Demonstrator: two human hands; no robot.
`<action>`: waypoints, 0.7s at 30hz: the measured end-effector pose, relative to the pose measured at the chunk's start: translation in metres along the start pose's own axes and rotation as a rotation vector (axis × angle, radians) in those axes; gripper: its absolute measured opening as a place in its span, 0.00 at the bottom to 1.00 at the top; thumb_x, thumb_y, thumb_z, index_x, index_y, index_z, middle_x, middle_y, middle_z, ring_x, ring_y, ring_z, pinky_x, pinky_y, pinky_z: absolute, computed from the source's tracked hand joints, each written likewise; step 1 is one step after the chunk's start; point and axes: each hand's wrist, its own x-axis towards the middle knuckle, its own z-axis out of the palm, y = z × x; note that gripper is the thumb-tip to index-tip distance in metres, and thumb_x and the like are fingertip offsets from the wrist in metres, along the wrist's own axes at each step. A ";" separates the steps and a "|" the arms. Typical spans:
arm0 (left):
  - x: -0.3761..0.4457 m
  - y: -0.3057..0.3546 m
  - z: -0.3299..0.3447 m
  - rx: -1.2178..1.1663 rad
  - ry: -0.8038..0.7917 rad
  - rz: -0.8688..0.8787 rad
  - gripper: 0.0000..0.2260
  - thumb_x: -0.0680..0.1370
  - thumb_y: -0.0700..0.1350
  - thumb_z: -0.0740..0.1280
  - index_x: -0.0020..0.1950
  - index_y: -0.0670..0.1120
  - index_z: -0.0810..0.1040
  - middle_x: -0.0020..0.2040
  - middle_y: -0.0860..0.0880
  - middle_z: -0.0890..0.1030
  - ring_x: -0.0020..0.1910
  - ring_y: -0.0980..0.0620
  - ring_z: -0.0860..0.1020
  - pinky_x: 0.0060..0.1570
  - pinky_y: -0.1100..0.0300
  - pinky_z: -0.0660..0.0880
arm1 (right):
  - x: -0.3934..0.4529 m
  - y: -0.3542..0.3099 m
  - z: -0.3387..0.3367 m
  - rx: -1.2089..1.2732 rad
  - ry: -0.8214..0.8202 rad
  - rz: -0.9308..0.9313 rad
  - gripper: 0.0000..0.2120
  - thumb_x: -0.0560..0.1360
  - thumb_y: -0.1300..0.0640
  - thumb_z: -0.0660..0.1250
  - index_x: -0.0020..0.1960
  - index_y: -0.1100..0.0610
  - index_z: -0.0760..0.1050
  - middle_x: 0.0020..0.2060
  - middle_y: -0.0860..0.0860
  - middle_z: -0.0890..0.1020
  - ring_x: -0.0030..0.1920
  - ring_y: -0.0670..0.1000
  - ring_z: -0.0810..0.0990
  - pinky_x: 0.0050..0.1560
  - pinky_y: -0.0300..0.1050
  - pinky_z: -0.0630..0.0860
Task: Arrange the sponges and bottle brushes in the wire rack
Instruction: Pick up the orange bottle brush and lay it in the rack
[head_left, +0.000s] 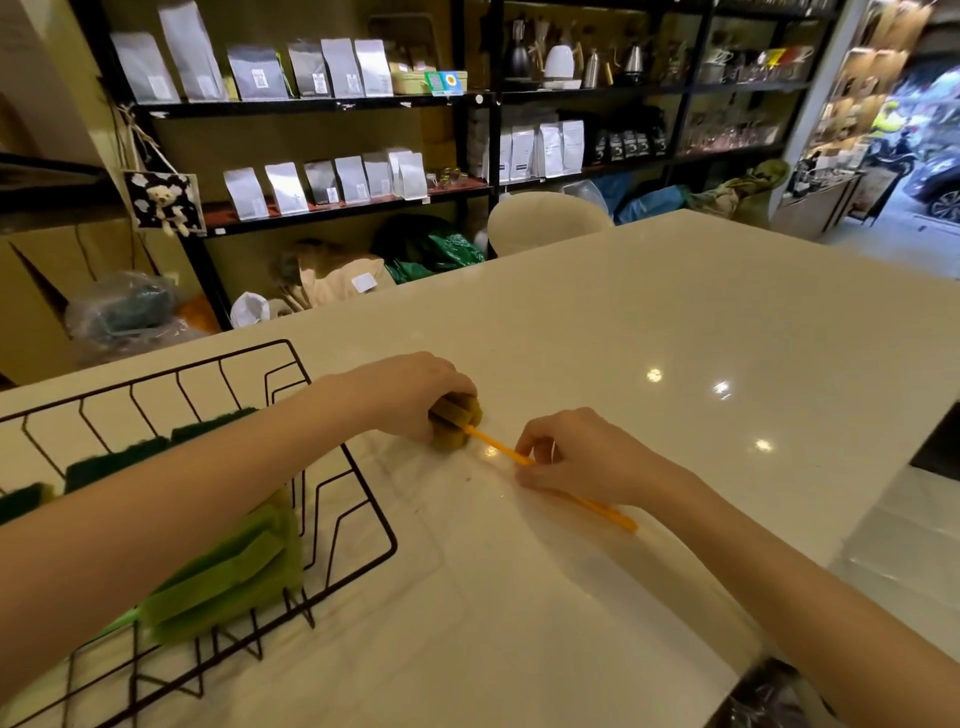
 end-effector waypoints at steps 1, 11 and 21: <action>0.000 0.000 0.000 0.009 0.011 0.000 0.23 0.72 0.42 0.68 0.66 0.50 0.68 0.62 0.47 0.74 0.59 0.47 0.71 0.58 0.53 0.72 | 0.000 0.000 0.000 -0.001 0.001 0.000 0.11 0.72 0.51 0.66 0.52 0.53 0.77 0.40 0.48 0.76 0.42 0.49 0.74 0.45 0.48 0.74; -0.014 0.000 -0.027 0.131 0.209 0.038 0.19 0.73 0.46 0.68 0.63 0.52 0.71 0.58 0.49 0.77 0.55 0.49 0.73 0.52 0.54 0.73 | -0.001 -0.006 -0.013 0.063 0.091 -0.032 0.11 0.71 0.50 0.68 0.50 0.53 0.77 0.37 0.43 0.75 0.39 0.47 0.75 0.47 0.51 0.76; -0.077 -0.010 -0.082 0.242 0.314 -0.050 0.22 0.74 0.46 0.67 0.67 0.53 0.68 0.62 0.50 0.74 0.60 0.50 0.70 0.58 0.55 0.71 | 0.002 -0.061 -0.048 0.039 0.183 -0.177 0.11 0.72 0.49 0.68 0.52 0.52 0.76 0.38 0.44 0.75 0.42 0.48 0.76 0.46 0.48 0.76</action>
